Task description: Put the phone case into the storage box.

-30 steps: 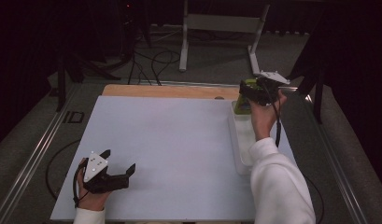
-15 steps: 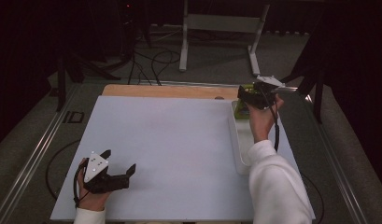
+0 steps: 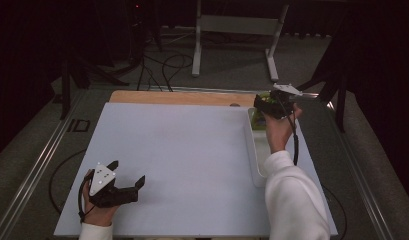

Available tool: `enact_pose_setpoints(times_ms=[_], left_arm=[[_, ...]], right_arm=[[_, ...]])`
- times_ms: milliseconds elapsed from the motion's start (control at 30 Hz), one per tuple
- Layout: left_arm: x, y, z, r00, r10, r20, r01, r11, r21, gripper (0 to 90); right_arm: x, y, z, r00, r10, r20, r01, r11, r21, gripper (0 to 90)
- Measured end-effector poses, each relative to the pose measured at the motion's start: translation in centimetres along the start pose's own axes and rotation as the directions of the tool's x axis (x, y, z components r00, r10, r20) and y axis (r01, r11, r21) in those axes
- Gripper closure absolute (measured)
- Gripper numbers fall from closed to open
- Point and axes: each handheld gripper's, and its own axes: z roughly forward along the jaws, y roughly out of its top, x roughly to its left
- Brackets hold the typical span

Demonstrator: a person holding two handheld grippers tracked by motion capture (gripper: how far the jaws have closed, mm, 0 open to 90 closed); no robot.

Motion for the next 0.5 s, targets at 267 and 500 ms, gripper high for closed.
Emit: enact_pose_setpoints(times_ms=[267,500], left_arm=[[0.03,-0.01,0.05,1.0000,0.001,0.001,-0.001,1.0000,0.003,1.2],[0.06,-0.02,0.01,1.0000,-0.004,0.000,0.004,1.0000,-0.001,1.2]], right_arm=[[-0.08,-0.42,0.42,1.0000,0.001,0.002,-0.001,1.000,0.011,15.7],[0.00,-0.73,0.78,1.0000,-0.004,0.004,0.004,1.000,0.018,15.7]])
